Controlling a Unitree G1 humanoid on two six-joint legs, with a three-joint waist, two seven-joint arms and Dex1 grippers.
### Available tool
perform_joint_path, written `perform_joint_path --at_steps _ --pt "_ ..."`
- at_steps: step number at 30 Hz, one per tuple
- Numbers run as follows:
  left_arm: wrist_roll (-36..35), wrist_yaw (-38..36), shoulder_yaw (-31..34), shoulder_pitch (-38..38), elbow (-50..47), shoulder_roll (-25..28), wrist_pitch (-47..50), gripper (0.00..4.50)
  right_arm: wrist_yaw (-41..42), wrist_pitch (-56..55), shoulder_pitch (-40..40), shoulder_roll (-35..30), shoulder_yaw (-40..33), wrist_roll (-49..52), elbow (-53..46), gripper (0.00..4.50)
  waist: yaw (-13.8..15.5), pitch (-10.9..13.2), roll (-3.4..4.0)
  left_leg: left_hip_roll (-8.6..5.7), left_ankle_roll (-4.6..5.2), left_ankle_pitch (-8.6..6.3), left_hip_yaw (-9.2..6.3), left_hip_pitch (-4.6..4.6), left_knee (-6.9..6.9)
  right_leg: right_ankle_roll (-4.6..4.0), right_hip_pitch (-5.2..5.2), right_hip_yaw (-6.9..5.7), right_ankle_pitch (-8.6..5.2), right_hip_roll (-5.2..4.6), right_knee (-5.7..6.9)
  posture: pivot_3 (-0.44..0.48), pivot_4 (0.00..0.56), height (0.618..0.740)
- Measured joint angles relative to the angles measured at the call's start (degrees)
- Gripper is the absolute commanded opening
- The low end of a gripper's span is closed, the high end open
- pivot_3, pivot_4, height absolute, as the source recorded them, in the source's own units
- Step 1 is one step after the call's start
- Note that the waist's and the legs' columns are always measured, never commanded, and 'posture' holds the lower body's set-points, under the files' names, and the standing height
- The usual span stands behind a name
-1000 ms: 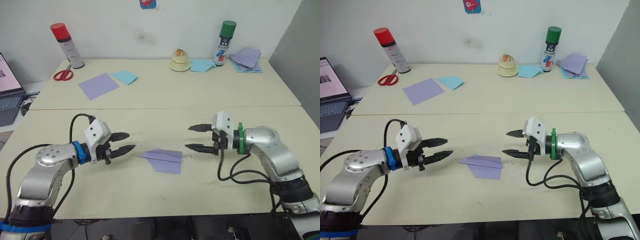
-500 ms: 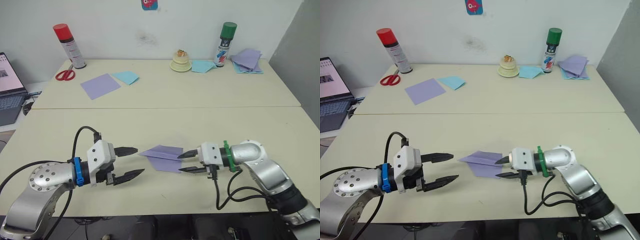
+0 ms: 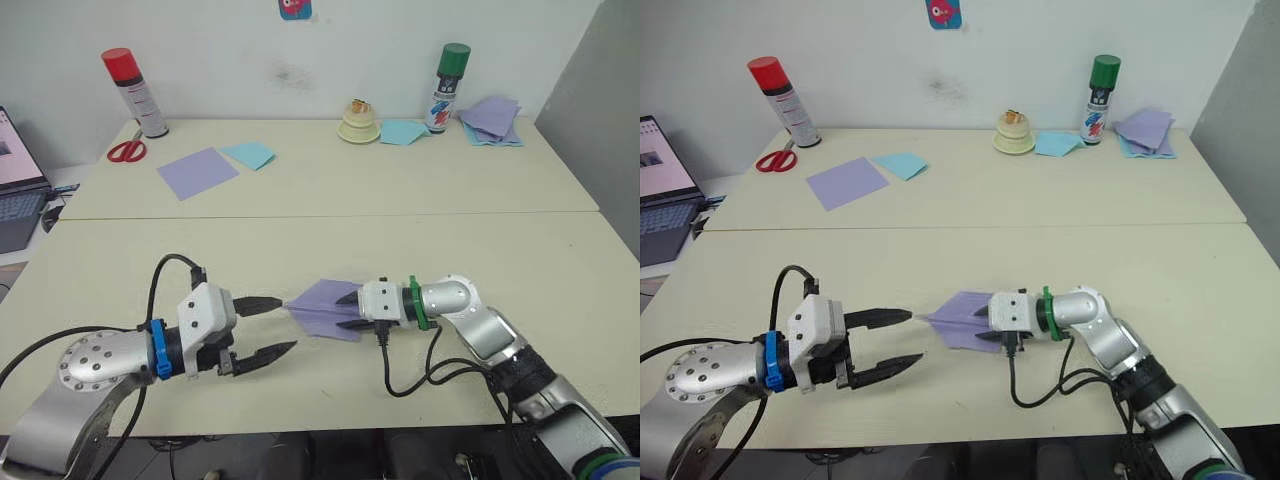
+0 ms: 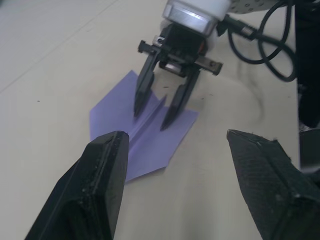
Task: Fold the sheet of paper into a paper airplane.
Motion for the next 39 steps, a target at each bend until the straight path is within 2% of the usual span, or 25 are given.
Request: perform_joint_path --at_steps 1,7,12,13,19,24,27,33,39 --pt "-0.9 0.0 0.8 0.0 -0.6 0.5 0.8 4.46 0.0 -0.1 -0.6 0.2 0.3 -0.3 1.0 1.72 0.0 0.0 0.01 -0.01 0.0 0.0 0.01 0.01 0.0 0.0 0.0 0.01 0.0 0.04 0.0 0.0 0.15 0.74" --pt "-5.6 0.8 3.2 -0.2 -2.3 1.5 4.7 4.46 -0.2 -0.3 -2.4 1.1 0.5 -1.2 3.3 1.72 0.0 0.0 0.01 -0.02 0.0 0.0 0.01 0.03 0.0 0.0 0.03 0.03 0.0 0.03 0.0 0.0 0.15 0.74" --pt "-8.7 2.1 4.2 -1.6 -2.9 2.1 7.2 4.5 -0.1 2.0 -2.2 1.2 0.4 -0.7 3.3 0.13 0.0 0.0 0.01 -0.02 -0.01 0.0 0.02 0.06 0.01 0.0 0.03 0.05 0.0 0.04 0.02 0.0 0.15 0.74" --pt "-9.2 2.4 4.3 -2.3 -2.9 2.2 7.6 4.5 -0.1 2.6 -2.0 1.3 0.3 -0.2 3.3 0.04 0.0 0.0 0.01 -0.02 -0.01 0.0 0.02 0.06 0.02 0.0 0.04 0.04 0.0 0.04 0.03 0.0 0.15 0.74" --pt "-10.4 4.0 4.4 -7.1 -2.3 2.3 8.7 4.5 -1.0 8.6 0.8 0.9 -3.8 2.8 0.8 0.04 0.3 0.0 0.01 -0.07 -0.01 0.01 0.01 0.03 0.05 0.0 0.06 0.03 0.0 0.0 0.02 0.0 0.15 0.74" --pt "-11.4 4.6 2.2 -9.2 -2.0 2.0 9.8 4.5 -3.8 15.9 7.4 -4.6 -11.9 5.6 -6.2 0.04 0.4 0.0 0.0 -0.14 0.0 0.0 0.03 -0.02 0.05 0.01 0.04 0.05 0.0 -0.08 -0.01 0.0 0.15 0.74" --pt "-12.4 5.8 0.5 -13.1 -0.6 0.4 10.4 4.5 -9.8 25.5 11.8 -4.9 -20.5 9.5 -13.0 0.04 0.4 0.0 -0.01 -0.09 0.0 0.0 0.01 -0.03 0.05 0.01 0.02 0.04 0.0 -0.08 0.03 0.0 0.15 0.74" --pt "-13.9 7.3 -3.8 -21.9 2.7 -2.3 12.0 4.5 -27.4 45.8 11.8 -2.4 -36.8 11.9 -21.8 0.04 0.2 0.0 0.0 -0.08 -0.01 0.01 0.11 0.0 0.06 0.01 0.03 0.07 0.0 0.02 0.06 0.0 0.15 0.74" --pt "-11.3 4.8 -9.3 -27.1 7.2 -3.3 11.3 4.5 -37.9 54.2 10.9 0.6 -40.0 11.4 -21.1 0.04 0.0 0.0 0.0 -0.05 0.01 0.0 0.47 0.0 0.03 0.01 -0.01 0.12 0.0 0.04 0.08 0.0 0.15 0.74"
